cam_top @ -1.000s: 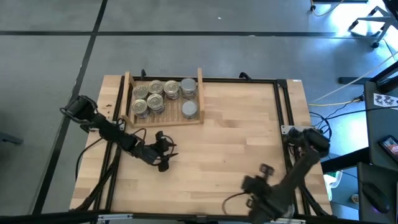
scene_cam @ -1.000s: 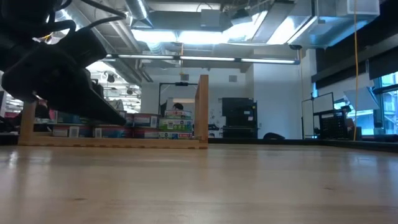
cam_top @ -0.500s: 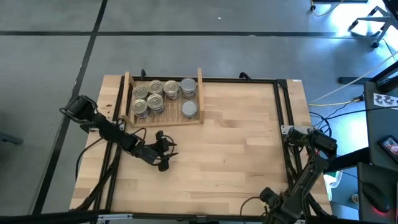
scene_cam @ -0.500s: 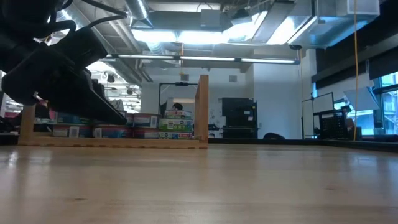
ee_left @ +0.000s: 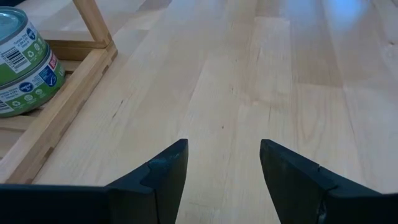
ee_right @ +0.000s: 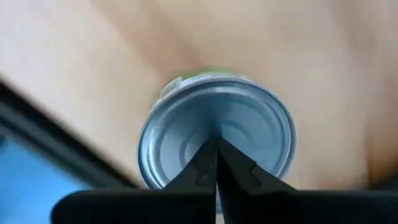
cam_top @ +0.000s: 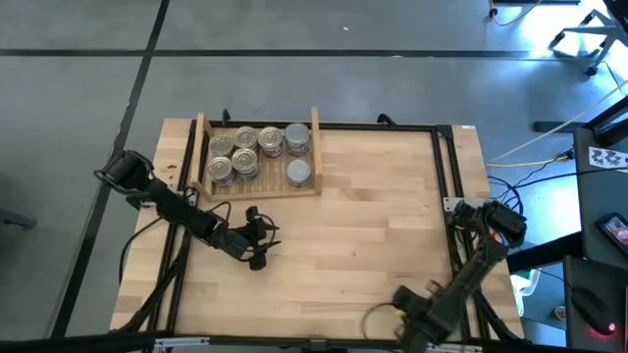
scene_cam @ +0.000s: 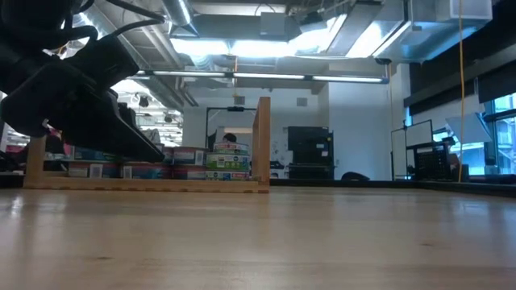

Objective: Stack canned seafood by type on shelf
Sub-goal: Move the green tuna can from the bottom right to the center

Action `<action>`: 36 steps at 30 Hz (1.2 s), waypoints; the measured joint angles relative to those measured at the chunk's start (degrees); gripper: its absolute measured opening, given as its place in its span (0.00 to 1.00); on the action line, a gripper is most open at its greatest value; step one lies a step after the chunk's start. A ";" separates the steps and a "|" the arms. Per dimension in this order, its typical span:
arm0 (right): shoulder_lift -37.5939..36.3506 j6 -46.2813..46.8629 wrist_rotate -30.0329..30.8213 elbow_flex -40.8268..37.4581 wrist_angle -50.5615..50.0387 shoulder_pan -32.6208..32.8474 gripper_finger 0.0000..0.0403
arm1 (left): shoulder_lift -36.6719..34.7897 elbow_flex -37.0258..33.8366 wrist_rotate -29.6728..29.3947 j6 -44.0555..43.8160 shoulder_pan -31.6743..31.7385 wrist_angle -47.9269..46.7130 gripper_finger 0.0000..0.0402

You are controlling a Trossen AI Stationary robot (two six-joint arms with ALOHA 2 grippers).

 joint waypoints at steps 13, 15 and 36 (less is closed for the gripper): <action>2.24 -36.04 29.04 -0.17 17.32 -18.33 0.01 | 0.00 0.00 0.10 0.18 0.00 0.00 0.49; 3.55 -40.83 29.32 -0.15 21.81 -20.85 0.01 | 0.00 0.00 1.54 0.67 0.00 0.00 0.49; 10.01 -80.53 20.52 0.26 66.96 -37.24 0.01 | -8.50 2.72 16.70 2.36 -1.76 -8.02 0.49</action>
